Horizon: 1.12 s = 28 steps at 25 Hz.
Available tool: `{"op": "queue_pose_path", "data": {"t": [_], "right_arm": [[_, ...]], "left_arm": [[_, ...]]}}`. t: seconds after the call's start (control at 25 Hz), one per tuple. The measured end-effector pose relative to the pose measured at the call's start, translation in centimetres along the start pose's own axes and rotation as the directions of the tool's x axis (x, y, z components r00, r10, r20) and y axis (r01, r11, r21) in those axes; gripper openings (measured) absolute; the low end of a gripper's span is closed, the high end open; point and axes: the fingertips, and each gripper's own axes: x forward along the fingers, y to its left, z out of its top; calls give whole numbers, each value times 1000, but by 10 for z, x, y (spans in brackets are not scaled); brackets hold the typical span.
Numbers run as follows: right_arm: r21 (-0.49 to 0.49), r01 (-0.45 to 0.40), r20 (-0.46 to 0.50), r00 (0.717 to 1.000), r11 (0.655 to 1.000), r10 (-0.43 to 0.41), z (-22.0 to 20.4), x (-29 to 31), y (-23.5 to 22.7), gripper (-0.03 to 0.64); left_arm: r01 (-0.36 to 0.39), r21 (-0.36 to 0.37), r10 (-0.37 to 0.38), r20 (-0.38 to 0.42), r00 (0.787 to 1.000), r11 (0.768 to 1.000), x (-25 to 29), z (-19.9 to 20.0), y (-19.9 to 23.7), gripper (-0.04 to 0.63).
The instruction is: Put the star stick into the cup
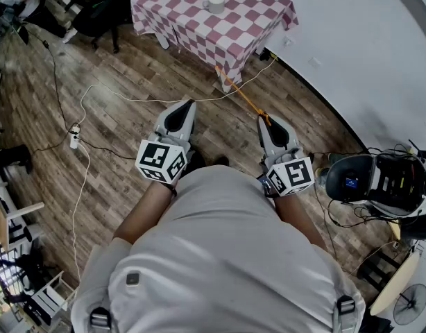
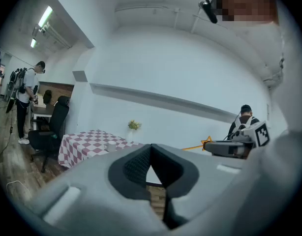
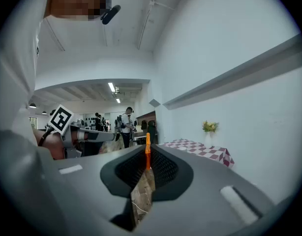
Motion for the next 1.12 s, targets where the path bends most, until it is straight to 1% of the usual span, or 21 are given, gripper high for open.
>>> {"op": "queue_pose_path", "data": {"t": [0.28,0.52,0.72,0.92,1.0,1.12], "right_arm": [[11,10,-1,1000,1000,-10,-2,2,-12,28],[19,-10,-9,1000,1000,10,-3,20,-7,28],[36,-26,-10,1000,999,26,-2,48,-2,28],[38,-29,-22,999,999,30,-6,84,4,28],[27,-31,-27,999,999,32,-2,102,9,28],[17,-21,-30,999,1000,22,0,130,14,28]], "left_arm": [[9,4,-9,-9,1000,1000,7,-1,-3,5],[-5,13,5,-20,1000,1000,7,-1,12,5],[-21,11,22,-27,999,1000,6,1,37,5],[-36,6,36,-23,999,999,9,5,73,5],[-32,3,32,-20,999,999,12,9,89,5],[-3,3,3,-16,1000,1000,19,16,115,5]]}}
